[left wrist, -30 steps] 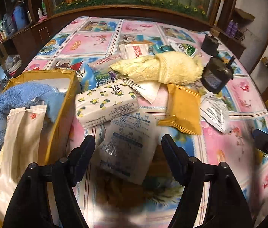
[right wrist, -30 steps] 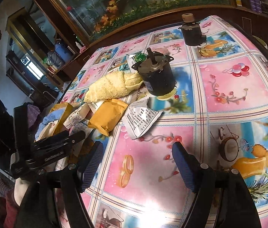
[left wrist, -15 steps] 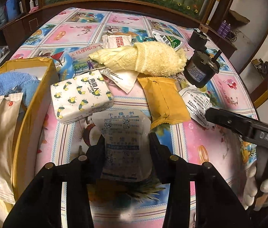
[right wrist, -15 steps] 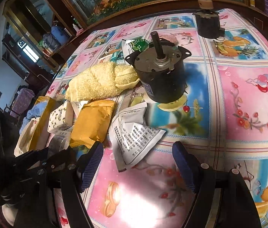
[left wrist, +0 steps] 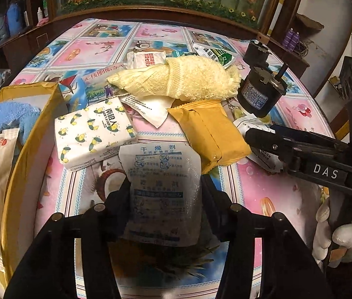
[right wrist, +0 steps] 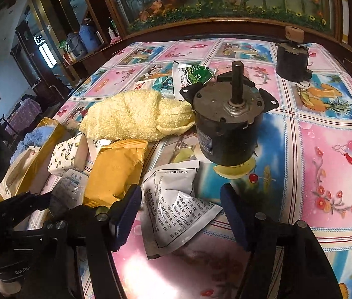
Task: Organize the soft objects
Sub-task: 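Grasp the white desiccant packet with blue print using the left gripper, then place the desiccant packet in the box while the right gripper places a white paper packet there, then move both grippers back over the remaining items on the table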
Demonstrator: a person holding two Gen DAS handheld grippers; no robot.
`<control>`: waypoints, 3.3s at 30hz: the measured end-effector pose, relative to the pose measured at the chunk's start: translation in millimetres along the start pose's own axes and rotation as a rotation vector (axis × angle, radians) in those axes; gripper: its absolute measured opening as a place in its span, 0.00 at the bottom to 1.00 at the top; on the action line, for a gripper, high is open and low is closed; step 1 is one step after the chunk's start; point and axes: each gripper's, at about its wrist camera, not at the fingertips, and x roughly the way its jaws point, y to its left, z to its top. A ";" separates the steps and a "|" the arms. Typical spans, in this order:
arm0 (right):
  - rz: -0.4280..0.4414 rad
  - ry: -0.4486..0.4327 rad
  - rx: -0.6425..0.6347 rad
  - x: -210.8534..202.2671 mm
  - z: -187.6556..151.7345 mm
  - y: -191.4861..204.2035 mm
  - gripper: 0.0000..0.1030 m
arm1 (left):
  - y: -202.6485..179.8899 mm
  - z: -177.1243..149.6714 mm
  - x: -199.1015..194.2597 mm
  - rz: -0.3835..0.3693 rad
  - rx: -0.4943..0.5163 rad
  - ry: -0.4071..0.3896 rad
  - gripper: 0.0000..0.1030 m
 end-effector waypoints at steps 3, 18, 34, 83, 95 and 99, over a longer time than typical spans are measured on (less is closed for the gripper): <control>0.004 -0.005 -0.010 -4.1 -1.9 0.4 0.41 | -1.8 -1.8 -0.7 0.012 0.014 -0.019 0.45; 0.016 -0.062 0.067 -70.7 -35.9 -6.0 0.33 | 17.7 -24.8 -64.3 -0.101 -0.070 -0.109 0.22; 0.239 -0.078 -0.006 -110.6 -30.8 87.5 0.32 | 89.2 -45.6 -149.7 -0.005 -0.154 -0.212 0.22; 0.221 -0.007 0.129 -73.8 -65.0 83.9 0.69 | 132.9 -72.1 -168.7 -0.020 -0.360 -0.227 0.66; 0.113 -0.030 0.088 -68.2 -43.5 51.8 0.73 | 66.9 -76.4 -158.1 -0.059 -0.253 -0.140 0.66; 0.052 -0.008 0.083 -35.4 -5.9 52.8 0.79 | 61.2 -65.8 -151.5 -0.066 -0.202 -0.133 0.66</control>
